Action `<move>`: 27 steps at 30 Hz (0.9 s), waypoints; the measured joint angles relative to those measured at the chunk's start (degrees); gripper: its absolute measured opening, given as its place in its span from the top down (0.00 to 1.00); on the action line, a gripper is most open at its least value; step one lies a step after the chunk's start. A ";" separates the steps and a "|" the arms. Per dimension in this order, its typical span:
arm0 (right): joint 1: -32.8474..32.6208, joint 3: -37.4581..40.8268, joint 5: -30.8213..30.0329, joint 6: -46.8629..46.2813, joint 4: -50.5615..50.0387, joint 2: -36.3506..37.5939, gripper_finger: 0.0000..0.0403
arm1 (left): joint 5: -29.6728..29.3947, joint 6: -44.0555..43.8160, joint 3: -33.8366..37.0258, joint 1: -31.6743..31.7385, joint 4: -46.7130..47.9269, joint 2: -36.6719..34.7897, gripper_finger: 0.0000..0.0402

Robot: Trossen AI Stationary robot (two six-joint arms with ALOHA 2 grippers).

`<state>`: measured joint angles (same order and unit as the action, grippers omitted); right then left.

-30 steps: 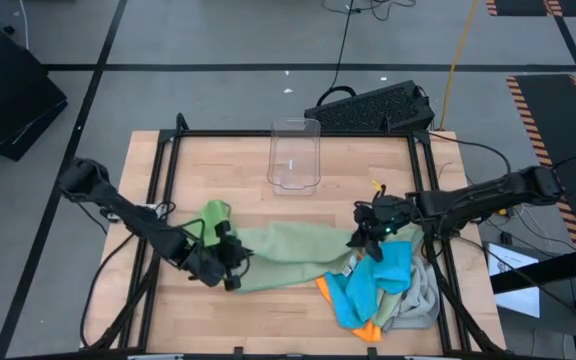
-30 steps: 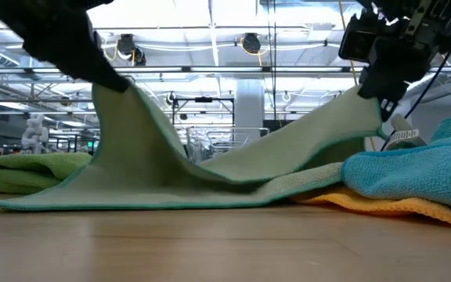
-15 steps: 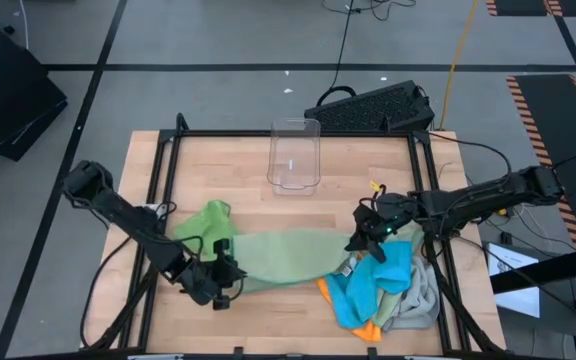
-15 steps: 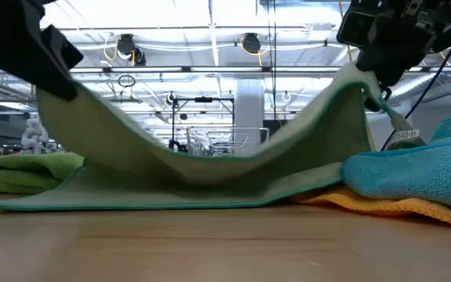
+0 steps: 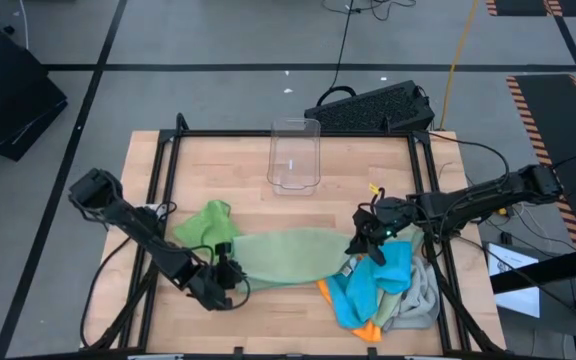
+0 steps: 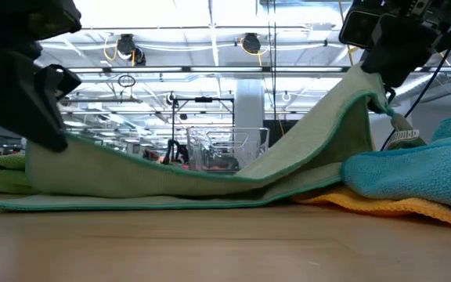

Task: Fold microfiber towels
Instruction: Fold the left light green towel

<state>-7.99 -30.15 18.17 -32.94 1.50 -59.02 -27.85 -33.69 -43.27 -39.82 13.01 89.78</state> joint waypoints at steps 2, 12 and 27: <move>0.00 0.00 0.00 0.43 0.00 -0.02 0.97 | 0.73 -0.02 0.00 -0.09 0.09 0.23 0.94; 0.00 0.02 -0.13 1.18 0.00 -0.02 0.97 | 4.39 -1.31 0.00 0.03 0.02 0.76 0.72; 0.02 0.02 -0.64 0.91 0.48 -0.02 0.97 | -7.72 6.28 -2.05 0.13 -5.99 -5.31 0.50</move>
<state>-7.97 -30.13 17.54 -32.03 1.98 -59.05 -35.56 -27.41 -45.32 -39.69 7.02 84.47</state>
